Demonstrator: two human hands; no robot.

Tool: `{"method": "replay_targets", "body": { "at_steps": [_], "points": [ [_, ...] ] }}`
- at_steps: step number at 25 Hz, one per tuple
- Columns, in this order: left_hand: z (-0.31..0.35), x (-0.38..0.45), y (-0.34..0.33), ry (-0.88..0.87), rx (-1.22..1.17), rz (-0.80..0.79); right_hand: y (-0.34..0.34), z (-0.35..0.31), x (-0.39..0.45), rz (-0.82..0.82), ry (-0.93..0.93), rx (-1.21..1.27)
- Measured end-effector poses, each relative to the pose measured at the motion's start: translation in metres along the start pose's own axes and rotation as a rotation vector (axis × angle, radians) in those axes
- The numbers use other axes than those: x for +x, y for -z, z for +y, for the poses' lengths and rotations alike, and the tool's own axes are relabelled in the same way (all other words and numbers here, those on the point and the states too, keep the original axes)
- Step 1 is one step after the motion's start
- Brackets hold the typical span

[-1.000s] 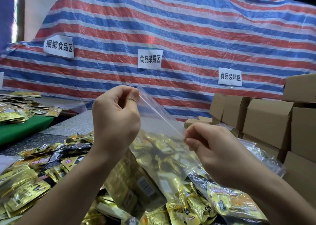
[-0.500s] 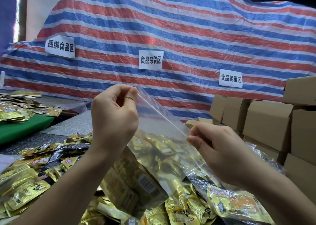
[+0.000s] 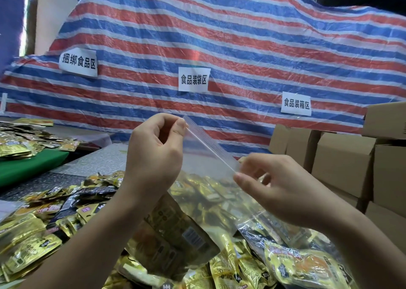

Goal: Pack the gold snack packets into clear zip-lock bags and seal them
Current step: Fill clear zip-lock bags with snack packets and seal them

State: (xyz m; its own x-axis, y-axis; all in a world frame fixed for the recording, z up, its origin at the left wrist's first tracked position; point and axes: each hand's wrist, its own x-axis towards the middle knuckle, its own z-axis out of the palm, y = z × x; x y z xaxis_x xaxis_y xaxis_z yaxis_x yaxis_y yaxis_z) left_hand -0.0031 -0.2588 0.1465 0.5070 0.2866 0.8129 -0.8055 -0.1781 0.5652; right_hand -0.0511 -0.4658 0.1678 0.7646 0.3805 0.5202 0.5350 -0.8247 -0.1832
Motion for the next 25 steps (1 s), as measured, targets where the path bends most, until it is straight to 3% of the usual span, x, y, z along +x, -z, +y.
{"method": "replay_targets", "body": {
  "at_steps": [4, 7, 11, 14, 18, 25],
  "points": [
    [0.003, -0.004, -0.003, 0.026, -0.036, -0.080, -0.004, -0.014, 0.018, 0.119, 0.033, 0.174],
    [0.002, -0.002, -0.003, 0.071, -0.070, -0.122, -0.005, -0.015, 0.027, 0.186, 0.042, 0.123],
    [-0.003, -0.003, -0.007, 0.221, -0.206, -0.250, -0.003, -0.010, 0.028, 0.174, 0.000, 0.095],
    [-0.010, -0.005, -0.014, 0.235, -0.137, -0.297, 0.006, 0.004, 0.028, 0.138, -0.056, 0.102],
    [-0.021, -0.007, -0.016, 0.258, 0.025, -0.238, 0.026, 0.040, 0.034, 0.225, -0.170, 0.107],
    [-0.021, -0.006, -0.015, 0.257, 0.008, -0.293, 0.068, 0.166, 0.047, 0.433, -0.538, -0.177]
  ]
}}
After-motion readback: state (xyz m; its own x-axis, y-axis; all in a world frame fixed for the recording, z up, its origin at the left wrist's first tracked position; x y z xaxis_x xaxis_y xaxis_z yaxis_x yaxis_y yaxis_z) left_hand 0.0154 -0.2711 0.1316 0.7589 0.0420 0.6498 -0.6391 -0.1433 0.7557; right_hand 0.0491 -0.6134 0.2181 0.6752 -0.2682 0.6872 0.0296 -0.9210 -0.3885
